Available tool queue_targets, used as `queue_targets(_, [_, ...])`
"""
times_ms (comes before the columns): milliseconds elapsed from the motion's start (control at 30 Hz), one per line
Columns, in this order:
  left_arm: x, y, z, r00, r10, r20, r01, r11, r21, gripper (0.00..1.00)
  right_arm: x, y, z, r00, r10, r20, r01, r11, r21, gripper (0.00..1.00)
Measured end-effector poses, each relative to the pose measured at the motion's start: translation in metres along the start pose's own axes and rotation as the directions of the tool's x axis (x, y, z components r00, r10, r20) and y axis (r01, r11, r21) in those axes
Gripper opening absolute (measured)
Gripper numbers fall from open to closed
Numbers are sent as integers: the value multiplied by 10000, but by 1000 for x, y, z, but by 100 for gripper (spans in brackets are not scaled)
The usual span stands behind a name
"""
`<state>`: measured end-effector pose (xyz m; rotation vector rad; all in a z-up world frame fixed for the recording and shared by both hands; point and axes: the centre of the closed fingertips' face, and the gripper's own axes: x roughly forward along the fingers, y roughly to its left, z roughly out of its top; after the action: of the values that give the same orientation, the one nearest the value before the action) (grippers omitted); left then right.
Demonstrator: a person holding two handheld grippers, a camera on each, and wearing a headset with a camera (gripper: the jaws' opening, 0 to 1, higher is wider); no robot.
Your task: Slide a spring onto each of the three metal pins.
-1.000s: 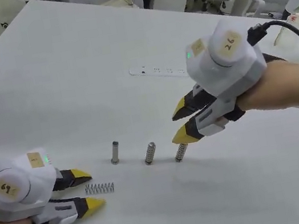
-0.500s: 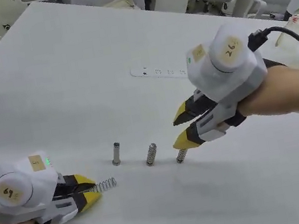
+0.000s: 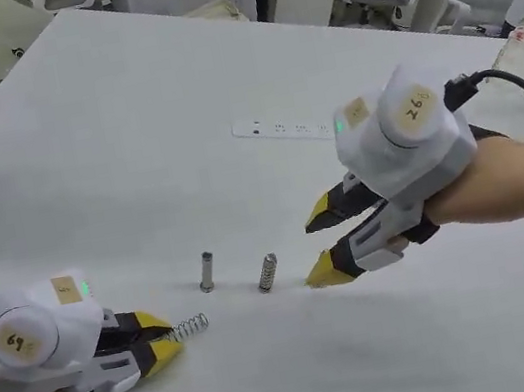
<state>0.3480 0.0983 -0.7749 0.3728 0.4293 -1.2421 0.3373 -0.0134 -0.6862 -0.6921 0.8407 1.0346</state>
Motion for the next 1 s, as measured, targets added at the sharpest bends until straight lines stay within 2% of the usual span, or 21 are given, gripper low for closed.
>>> queue_targets(67, [-1,-4,4,9999,-101,97,101,9999,11,3,0,5,-1,9999,87,97,-87,10000,49,38])
queue_targets(167, [-2,-10,8,9996,-209,190,208,9998,83,3,0,11,0,9993,211,311,-216,9996,162,44])
queue_targets(267, [-5,-17,18,9984,-369,430,365,9993,100,3,1,18,1,9978,359,556,-375,9989,287,49])
queue_targets(500, [-11,-36,41,9928,-755,932,728,9968,327,3,0,34,-1,9938,478,1005,-528,9975,478,49])
queue_targets(600, [-13,-43,51,9895,-921,1111,874,9951,466,3,0,41,2,9866,668,1486,-801,9931,856,51])
queue_targets(667, [-15,-48,60,9864,-1024,1282,961,9939,544,3,-1,42,3,9844,656,1634,-808,9928,879,51])
queue_targets(700, [-15,-51,65,9843,-1106,1378,1033,9929,596,3,-2,48,8,9759,795,2035,-1051,9874,1184,52])
queue_targets(900, [-17,-65,85,9778,-1359,1596,1211,9877,994,3,-2,57,7,9681,980,2306,-1339,9803,1455,45])
queue_targets(933, [-17,-65,86,9774,-1370,1612,1217,9874,1009,3,-3,59,9,9641,1006,2456,-1414,9778,1547,45])
queue_targets(967, [-17,-67,88,9764,-1392,1651,1229,9869,1048,3,-4,61,12,9561,1068,2730,-1584,9718,1746,45])
queue_targets(1000, [-17,-68,90,9756,-1410,1682,1238,9863,1086,3,-4,62,12,9540,1093,2793,-1643,9696,1814,45])
